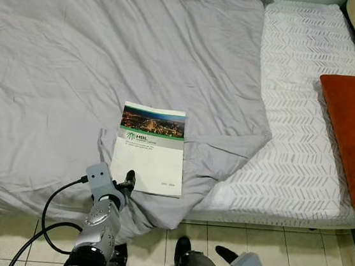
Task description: Clean up the room
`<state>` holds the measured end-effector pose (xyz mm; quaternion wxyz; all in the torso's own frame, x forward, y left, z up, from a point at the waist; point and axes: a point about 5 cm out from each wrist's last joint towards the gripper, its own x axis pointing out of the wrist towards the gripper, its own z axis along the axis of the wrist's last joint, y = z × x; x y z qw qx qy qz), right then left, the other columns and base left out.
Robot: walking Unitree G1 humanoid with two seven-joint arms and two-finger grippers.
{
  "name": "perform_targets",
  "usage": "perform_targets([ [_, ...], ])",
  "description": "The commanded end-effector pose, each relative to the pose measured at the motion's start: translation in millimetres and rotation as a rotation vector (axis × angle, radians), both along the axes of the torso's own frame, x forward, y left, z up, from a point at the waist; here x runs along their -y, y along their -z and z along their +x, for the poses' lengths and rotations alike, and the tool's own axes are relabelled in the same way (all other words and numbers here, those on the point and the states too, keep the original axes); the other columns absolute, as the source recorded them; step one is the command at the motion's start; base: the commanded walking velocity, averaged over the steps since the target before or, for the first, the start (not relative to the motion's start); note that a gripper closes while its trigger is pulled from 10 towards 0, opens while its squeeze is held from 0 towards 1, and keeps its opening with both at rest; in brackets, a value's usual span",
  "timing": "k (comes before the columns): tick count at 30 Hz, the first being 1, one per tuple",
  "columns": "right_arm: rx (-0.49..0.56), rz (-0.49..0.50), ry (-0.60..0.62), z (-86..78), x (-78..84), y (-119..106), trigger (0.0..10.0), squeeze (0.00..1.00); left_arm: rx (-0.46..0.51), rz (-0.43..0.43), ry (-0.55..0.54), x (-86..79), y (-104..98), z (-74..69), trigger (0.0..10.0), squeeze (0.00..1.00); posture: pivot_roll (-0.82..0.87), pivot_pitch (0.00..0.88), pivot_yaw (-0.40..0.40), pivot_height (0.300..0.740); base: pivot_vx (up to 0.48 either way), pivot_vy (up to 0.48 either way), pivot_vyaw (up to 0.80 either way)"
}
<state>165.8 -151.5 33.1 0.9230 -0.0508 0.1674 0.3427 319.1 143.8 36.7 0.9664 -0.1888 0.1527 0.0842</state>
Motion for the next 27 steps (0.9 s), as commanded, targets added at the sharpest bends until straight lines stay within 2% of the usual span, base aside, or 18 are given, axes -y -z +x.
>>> perform_targets([
  [1, -0.047, -0.021, -0.021, -12.8, 1.1, 9.2, 10.0, 0.00, -0.049, -0.008, -0.007, -0.2, 11.7, -7.5, 9.9, 0.00, -0.20, 0.400, -0.096, 0.740, 0.000, 0.000, 0.00],
  [2, -0.045, -0.021, -0.029, -13.5, -0.2, 9.0, 10.0, 0.00, -0.049, -0.008, -0.008, -0.4, 11.8, -7.6, 7.2, 0.00, -0.20, 0.400, -0.096, 0.740, 0.000, 0.000, 0.00],
  [3, -0.042, -0.022, -0.035, -13.9, -1.2, 8.9, 10.0, 0.00, -0.048, -0.007, -0.009, -0.4, 11.9, -7.7, 6.6, 0.00, -0.20, 0.398, -0.096, 0.740, 0.000, 0.000, 0.00],
  [4, -0.035, -0.021, -0.041, -13.9, -2.2, 8.4, 10.0, 0.00, -0.043, -0.006, -0.007, -0.3, 11.4, -7.4, 5.5, 0.00, -0.20, 0.397, -0.096, 0.740, 0.000, 0.000, 0.00],
  [6, -0.022, -0.019, -0.046, -13.4, -3.3, 7.3, 10.0, 0.00, -0.034, 0.003, -0.004, -0.3, 10.3, -6.7, 4.4, 0.00, -0.20, 0.395, -0.097, 0.740, 0.000, 0.000, 0.00],
  [8, -0.018, -0.022, -0.049, -13.2, -3.4, 7.1, 10.0, 0.00, -0.028, 0.008, -0.003, -0.3, 9.7, -6.2, 4.4, 0.00, -0.20, 0.395, -0.097, 0.740, 0.000, 0.000, 0.00],
  [9, -0.015, -0.025, -0.051, -13.3, -3.4, 6.9, 10.0, 0.00, -0.026, 0.011, -0.003, -0.4, 9.3, -6.0, 3.0, 0.00, -0.20, 0.395, -0.097, 0.740, 0.000, 0.000, 0.00],
  [10, -0.015, -0.026, -0.052, -13.0, -3.3, 6.9, 10.0, 0.00, -0.023, 0.015, -0.001, -0.2, 8.9, -5.6, 3.0, 0.00, -0.20, 0.394, -0.097, 0.740, 0.000, 0.000, 0.00],
  [11, -0.014, -0.029, -0.052, -13.3, -2.7, 7.0, 10.0, 0.00, -0.021, 0.016, 0.003, 0.4, 8.4, -4.9, 1.5, 0.00, -0.20, 0.393, -0.097, 0.740, 0.000, 0.000, 0.00],
  [12, -0.014, -0.029, -0.052, -13.3, -2.7, 7.0, 10.0, 0.00, -0.021, 0.016, 0.003, 0.4, 8.4, -4.9, 1.5, 0.00, -0.20, 0.393, -0.097, 0.740, 0.000, 0.000, 0.00],
  [13, -0.014, -0.031, -0.052, -13.5, -2.5, 7.2, 10.0, 0.00, -0.021, 0.016, 0.005, 0.6, 8.4, -4.9, 1.1, 0.00, -0.20, 0.393, -0.097, 0.740, 0.000, 0.000, 0.00],
  [14, -0.015, -0.034, -0.050, -13.9, -1.9, 7.6, 10.0, 0.00, -0.026, 0.016, 0.005, 0.7, 9.4, -5.3, 0.0, 0.00, -0.21, 0.394, -0.097, 0.740, 0.000, 0.000, 0.00],
  [23, -0.022, -0.048, -0.034, -15.9, 1.6, 10.0, 10.0, 0.00, -0.031, 0.016, -0.002, -1.1, 9.9, -3.7, 0.0, 0.00, -0.21, 0.397, -0.100, 0.740, 0.000, 0.000, 0.00],
  [27, -0.027, -0.057, -0.024, -17.2, 4.1, 10.6, 10.0, 0.00, 0.022, 0.037, 0.007, -2.0, 0.8, 0.4, 0.0, 0.00, -0.21, 0.397, -0.100, 0.740, 0.000, 0.000, 0.00],
])
